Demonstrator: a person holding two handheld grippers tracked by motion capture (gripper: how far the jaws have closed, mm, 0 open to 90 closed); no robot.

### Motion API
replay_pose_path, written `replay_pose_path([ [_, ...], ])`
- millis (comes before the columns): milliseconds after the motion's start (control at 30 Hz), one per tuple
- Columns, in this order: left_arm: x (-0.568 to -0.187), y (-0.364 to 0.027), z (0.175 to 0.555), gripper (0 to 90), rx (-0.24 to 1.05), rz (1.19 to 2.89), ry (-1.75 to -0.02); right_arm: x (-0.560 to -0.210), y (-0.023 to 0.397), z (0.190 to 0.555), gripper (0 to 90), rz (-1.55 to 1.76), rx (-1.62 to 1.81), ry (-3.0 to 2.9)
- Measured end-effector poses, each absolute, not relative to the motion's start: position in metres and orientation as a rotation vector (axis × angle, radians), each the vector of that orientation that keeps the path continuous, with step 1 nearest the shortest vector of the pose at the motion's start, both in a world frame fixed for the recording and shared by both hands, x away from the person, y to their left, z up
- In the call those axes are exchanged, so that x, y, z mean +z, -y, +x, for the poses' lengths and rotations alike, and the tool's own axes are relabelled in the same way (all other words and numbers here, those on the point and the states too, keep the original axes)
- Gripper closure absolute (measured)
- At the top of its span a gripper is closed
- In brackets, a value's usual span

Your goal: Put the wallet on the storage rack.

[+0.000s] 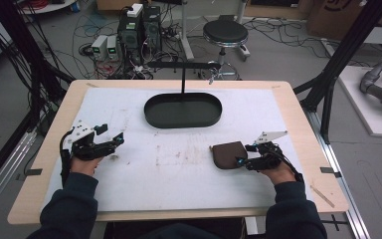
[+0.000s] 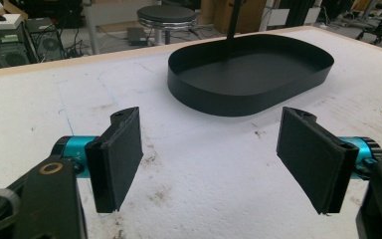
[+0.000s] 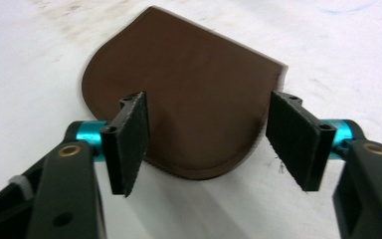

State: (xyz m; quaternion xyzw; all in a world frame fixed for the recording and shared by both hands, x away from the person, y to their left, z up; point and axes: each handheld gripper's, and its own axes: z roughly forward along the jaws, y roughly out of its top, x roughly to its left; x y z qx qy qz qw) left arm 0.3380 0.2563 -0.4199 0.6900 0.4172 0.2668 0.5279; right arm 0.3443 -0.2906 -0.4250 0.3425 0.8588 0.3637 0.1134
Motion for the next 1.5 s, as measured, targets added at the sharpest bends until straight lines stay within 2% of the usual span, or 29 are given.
replay_pose_path([
  [200, -0.42, -0.256, 0.338, 26.0, 0.637, 1.65, -0.995, -0.424, 0.284, 0.338, 32.1, 0.986, 1.092, -2.57],
  [300, -0.42, -0.257, 0.338, 26.0, 0.638, 1.648, -0.996, -0.421, 0.276, 0.334, 36.8, 0.953, 1.13, -2.622],
  [400, -0.42, -0.257, 0.338, 26.0, 0.637, 1.646, -0.997, -0.418, 0.266, 0.331, 37.7, 0.896, 1.147, -2.676],
  [567, -0.42, -0.255, 0.338, 26.0, 0.635, 1.648, -0.997, -0.416, 0.26, 0.338, 21.4, 0.872, 1.179, -2.531],
  [600, -0.42, -0.255, 0.338, 26.0, 0.635, 1.65, -0.997, -0.417, 0.259, 0.339, 20.3, 0.856, 1.163, -2.522],
  [933, -0.421, -0.255, 0.339, 26.1, 0.635, 1.653, -1.0, -0.432, 0.243, 0.365, 20.5, 0.754, 1.204, -2.586],
  [1333, -0.421, -0.255, 0.339, 26.7, 0.631, 1.653, -1.0, -0.448, 0.247, 0.386, 20.0, 0.87, 1.337, -2.747],
  [1500, -0.421, -0.255, 0.339, 26.8, 0.633, 1.658, -0.995, -0.449, 0.249, 0.388, 24.6, 0.918, 1.357, -2.778],
])
